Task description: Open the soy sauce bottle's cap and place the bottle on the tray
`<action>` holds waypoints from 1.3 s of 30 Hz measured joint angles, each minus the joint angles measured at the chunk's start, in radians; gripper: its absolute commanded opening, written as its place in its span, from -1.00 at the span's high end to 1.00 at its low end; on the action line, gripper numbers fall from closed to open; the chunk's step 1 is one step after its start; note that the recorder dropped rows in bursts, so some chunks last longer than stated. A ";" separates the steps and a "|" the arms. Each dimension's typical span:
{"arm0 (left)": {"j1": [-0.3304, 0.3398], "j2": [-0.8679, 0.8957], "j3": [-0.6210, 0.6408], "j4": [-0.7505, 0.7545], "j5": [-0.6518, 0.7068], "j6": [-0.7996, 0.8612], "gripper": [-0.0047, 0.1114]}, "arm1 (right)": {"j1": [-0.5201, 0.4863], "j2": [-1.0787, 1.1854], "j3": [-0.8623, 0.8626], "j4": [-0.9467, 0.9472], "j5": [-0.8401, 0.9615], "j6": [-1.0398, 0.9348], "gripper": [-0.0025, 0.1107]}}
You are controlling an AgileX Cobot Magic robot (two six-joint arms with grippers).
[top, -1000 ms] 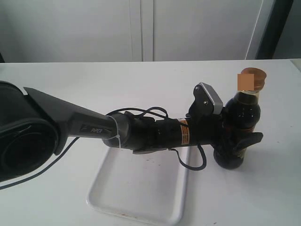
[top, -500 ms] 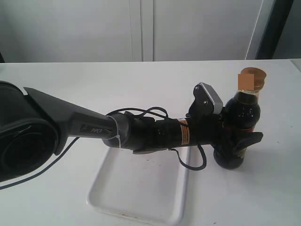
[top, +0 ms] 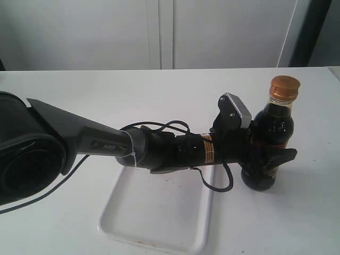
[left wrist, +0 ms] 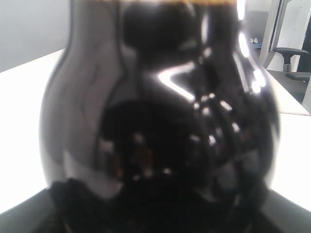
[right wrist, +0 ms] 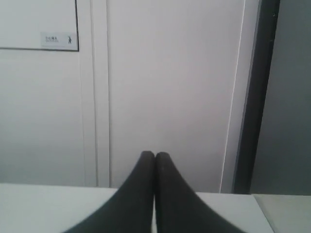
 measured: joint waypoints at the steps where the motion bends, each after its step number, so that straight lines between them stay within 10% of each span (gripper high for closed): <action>1: 0.000 0.000 0.000 0.000 0.000 0.000 0.92 | 0.000 0.013 -0.017 -0.007 0.029 -0.005 0.96; 39: 0.000 0.000 -0.004 0.000 0.019 -0.019 0.92 | 0.074 0.323 -0.123 -0.137 0.384 -0.646 0.96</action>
